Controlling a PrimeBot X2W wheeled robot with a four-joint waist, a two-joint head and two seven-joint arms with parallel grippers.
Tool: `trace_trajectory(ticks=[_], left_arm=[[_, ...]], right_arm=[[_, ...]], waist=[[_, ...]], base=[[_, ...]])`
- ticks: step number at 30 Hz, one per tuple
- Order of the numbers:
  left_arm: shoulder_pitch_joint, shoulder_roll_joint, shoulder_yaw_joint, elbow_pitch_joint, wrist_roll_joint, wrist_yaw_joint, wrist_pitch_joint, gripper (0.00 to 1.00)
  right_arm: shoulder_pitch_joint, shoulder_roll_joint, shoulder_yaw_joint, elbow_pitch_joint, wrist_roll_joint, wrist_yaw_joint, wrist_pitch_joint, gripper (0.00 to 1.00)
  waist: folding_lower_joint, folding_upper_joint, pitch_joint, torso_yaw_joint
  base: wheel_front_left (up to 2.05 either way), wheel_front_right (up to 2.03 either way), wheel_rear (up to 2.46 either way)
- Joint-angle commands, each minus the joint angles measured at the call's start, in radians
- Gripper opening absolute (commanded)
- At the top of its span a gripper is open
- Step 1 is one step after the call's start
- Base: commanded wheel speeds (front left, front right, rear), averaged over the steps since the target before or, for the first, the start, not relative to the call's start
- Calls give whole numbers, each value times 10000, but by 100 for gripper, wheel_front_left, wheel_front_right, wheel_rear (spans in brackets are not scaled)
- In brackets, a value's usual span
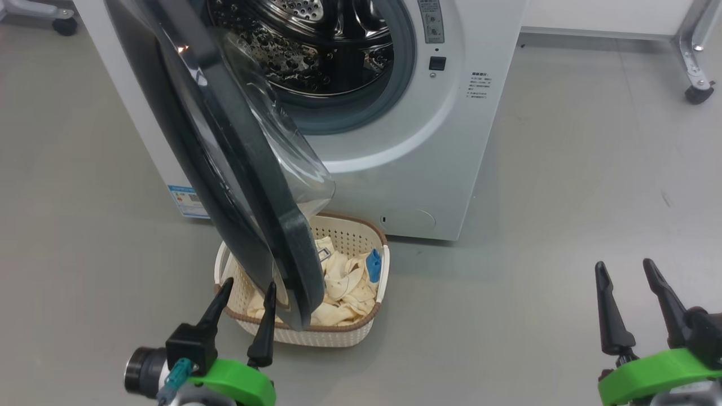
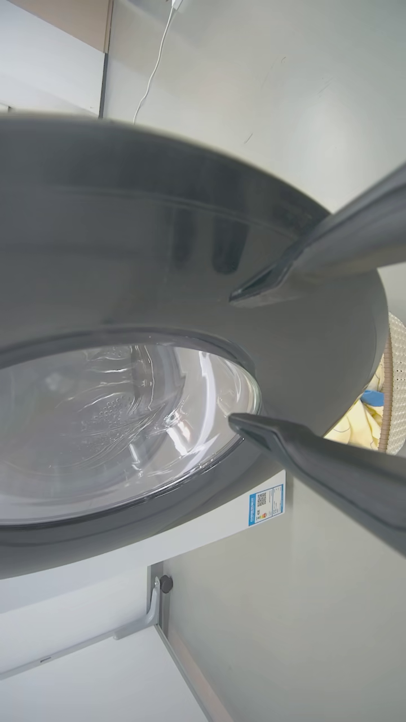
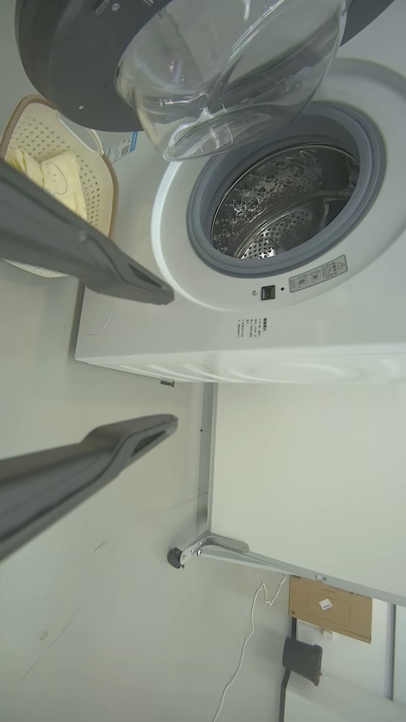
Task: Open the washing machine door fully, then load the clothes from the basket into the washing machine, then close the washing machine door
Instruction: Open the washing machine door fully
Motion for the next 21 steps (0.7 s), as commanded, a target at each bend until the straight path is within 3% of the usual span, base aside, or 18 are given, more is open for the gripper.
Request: trace_trajectory(ticks=[1, 11, 13, 14, 15, 16, 17, 18, 21], left_arm=[[-288, 191, 330, -361, -38, 93, -34, 100], [-283, 240, 300, -360, -125, 190, -18, 100], [-310, 254, 302, -349, -155, 193, -11, 85], [-320, 260, 303, -341, -167, 200, -10, 83], [-331, 268, 300, -332, -176, 204, -6, 47], [-344, 277, 300, -323, -187, 208, 0, 35], [-357, 288, 294, -315, -194, 206, 5, 10], [-366, 303, 275, -299, -212, 179, 37, 0], [-384, 338, 269, -273, -253, 181, 99, 0]], right_arm=[[-171, -123, 167, -318, 56, 2, 22, 100], [-105, -121, 204, -223, 117, 2, 39, 100], [-106, -121, 216, -207, 129, 2, 39, 100], [-110, -121, 227, -192, 130, 2, 34, 100], [-113, -121, 239, -178, 130, 2, 31, 100], [-117, -121, 253, -168, 135, 2, 32, 100], [-123, -121, 265, -160, 131, 2, 35, 100], [-132, -121, 279, -154, 132, 2, 41, 100], [-172, -121, 301, -137, 156, 2, 44, 100]], waist=[[0, 0, 0, -4], [0, 0, -40, -70], [0, 0, -41, -73], [0, 0, -46, -76], [0, 0, -52, -80], [0, 0, -53, -85], [0, 0, -53, -91], [0, 0, -53, -102], [0, 0, -53, -135]], base=[[0, 0, 0], [0, 0, 0], [0, 0, 0], [0, 0, 0], [0, 0, 0], [0, 0, 0], [0, 0, 0], [0, 0, 0], [0, 0, 0]])
